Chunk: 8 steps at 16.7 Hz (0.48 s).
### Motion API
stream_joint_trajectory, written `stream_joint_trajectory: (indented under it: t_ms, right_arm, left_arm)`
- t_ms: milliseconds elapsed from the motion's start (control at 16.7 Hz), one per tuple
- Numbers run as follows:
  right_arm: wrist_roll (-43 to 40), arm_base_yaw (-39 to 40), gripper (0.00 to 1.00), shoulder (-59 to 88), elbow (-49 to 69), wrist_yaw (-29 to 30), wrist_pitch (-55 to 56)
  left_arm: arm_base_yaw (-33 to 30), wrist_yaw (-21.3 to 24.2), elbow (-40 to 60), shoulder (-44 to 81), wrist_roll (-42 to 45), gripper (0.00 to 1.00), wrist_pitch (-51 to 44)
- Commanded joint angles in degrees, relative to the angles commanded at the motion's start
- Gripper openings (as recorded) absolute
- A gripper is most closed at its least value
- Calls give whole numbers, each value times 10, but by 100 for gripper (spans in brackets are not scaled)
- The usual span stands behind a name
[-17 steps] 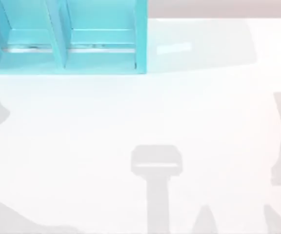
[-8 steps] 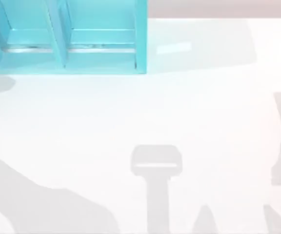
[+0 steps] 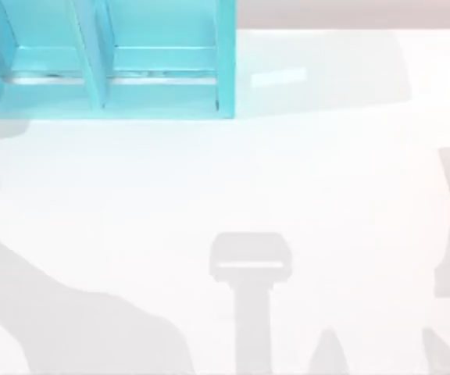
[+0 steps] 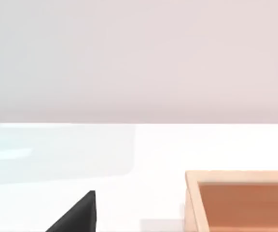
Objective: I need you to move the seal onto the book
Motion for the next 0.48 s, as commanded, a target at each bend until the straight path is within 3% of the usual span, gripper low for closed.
stream_joint_trajectory:
  t_ms: [480]
  right_arm:
    - [0,0,100,0,0,0,0]
  left_arm:
    - [0,0,0,0,0,32,0]
